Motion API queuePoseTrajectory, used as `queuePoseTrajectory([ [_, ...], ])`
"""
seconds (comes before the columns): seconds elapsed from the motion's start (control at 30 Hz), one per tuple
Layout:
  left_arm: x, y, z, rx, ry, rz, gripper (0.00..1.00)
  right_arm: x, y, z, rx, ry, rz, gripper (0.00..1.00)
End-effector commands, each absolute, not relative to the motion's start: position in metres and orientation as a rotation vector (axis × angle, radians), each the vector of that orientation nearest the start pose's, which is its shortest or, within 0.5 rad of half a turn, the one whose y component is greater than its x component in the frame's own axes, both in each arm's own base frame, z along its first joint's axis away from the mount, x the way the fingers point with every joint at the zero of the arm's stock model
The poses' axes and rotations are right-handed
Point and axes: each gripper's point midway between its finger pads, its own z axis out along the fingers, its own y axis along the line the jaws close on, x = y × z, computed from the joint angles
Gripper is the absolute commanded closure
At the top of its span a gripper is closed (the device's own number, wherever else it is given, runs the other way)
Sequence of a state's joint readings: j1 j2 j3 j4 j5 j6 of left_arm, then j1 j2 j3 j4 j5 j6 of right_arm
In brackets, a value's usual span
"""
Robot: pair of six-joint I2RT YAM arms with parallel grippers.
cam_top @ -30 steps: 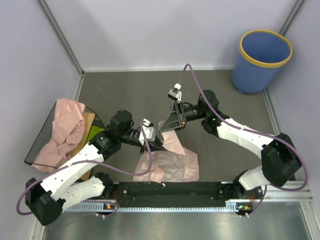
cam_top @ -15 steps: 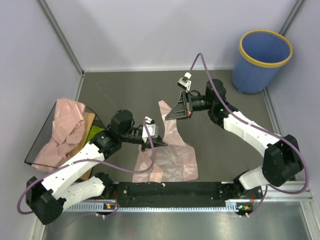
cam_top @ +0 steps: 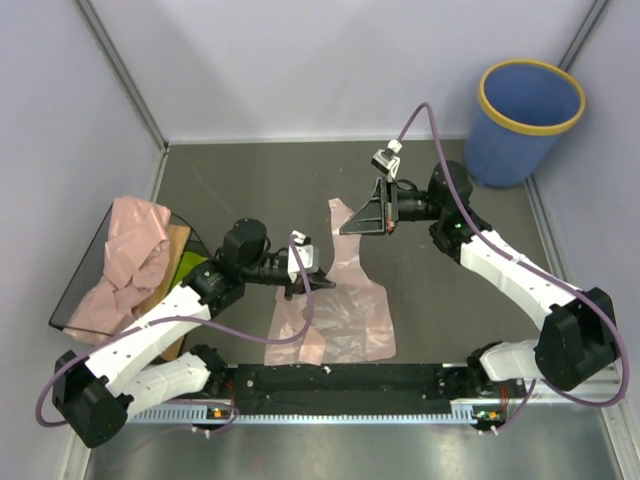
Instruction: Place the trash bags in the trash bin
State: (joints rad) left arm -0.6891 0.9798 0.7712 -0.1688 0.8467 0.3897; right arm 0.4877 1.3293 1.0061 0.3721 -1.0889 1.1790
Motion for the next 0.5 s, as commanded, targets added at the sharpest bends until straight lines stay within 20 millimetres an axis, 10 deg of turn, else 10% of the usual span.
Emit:
queuePoseTrajectory([
  [0.0,0.123,-0.272,0.216,1.474,1.414,-1.141,0.79,0.191,0.295,0.386,-0.668,1.667,1.938,1.00],
  [0.13,0.123,-0.265,0.256,1.346,1.413,-1.139,0.46,0.153,0.290,0.396,-0.947,1.543,1.837,1.00],
  [0.47,0.133,-0.264,0.349,1.061,1.224,-1.157,0.39,0.154,0.293,0.382,-0.931,1.603,1.588,1.00],
])
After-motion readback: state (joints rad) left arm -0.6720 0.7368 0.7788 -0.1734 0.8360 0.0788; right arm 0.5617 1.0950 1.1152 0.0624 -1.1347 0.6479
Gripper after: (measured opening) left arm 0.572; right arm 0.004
